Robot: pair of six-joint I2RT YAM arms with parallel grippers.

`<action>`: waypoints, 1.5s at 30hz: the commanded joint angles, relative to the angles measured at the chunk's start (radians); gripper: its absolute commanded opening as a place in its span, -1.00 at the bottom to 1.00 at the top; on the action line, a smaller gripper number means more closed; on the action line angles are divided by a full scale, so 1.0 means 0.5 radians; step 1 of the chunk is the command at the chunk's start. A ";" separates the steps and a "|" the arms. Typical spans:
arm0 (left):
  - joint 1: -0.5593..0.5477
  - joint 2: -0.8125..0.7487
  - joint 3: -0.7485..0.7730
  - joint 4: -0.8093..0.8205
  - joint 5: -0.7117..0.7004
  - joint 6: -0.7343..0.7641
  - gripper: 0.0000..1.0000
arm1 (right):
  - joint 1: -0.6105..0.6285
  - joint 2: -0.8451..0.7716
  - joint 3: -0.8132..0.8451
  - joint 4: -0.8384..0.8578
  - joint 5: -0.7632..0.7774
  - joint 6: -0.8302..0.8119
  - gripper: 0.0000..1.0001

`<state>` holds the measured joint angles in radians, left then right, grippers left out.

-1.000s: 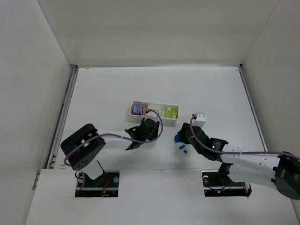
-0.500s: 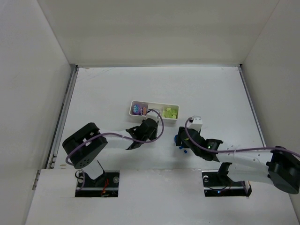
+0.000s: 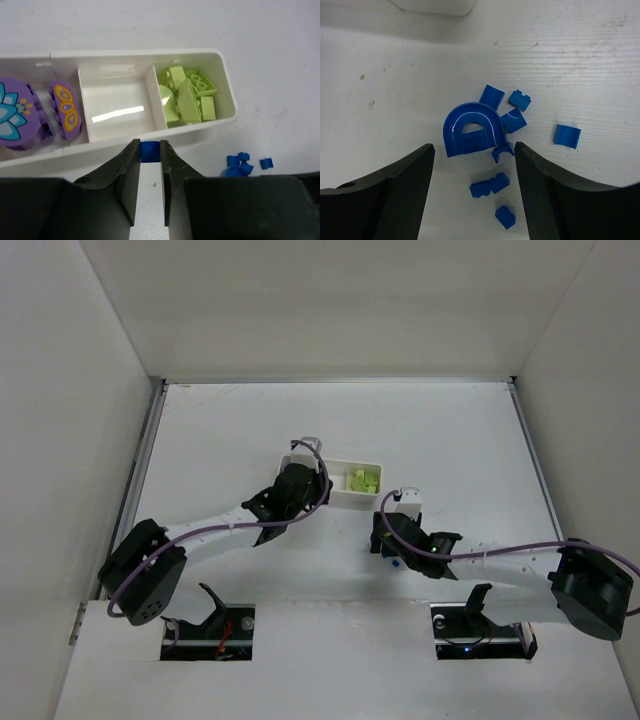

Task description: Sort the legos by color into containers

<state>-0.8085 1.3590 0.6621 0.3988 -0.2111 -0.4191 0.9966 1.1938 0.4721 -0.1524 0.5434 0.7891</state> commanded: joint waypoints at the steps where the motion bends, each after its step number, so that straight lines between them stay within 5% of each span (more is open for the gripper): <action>1: 0.057 0.135 0.167 0.028 0.082 -0.027 -0.68 | 0.012 0.024 0.090 0.035 0.008 -0.026 0.41; 10: 0.146 0.555 0.455 0.028 0.015 -0.006 -0.65 | -0.016 0.054 0.090 0.010 0.012 -0.029 0.24; 21: 0.152 0.528 0.443 0.043 -0.072 0.004 0.00 | -0.013 0.192 0.185 -0.039 0.024 -0.096 -0.15; 28: 0.131 0.292 0.259 0.061 -0.072 -0.015 0.03 | -0.016 0.229 0.219 -0.039 0.067 -0.151 0.25; 40: 0.131 0.003 0.011 0.071 -0.072 -0.082 0.03 | -0.040 0.370 0.311 -0.027 0.067 -0.262 0.21; 45: 0.134 -0.043 -0.035 0.071 -0.072 -0.107 0.03 | -0.044 0.398 0.338 -0.042 0.064 -0.296 0.05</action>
<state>-0.7467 1.3857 0.6598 0.4049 -0.2386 -0.4557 0.9813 1.3884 0.5980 -0.1707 0.5529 0.6643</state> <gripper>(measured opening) 0.513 0.536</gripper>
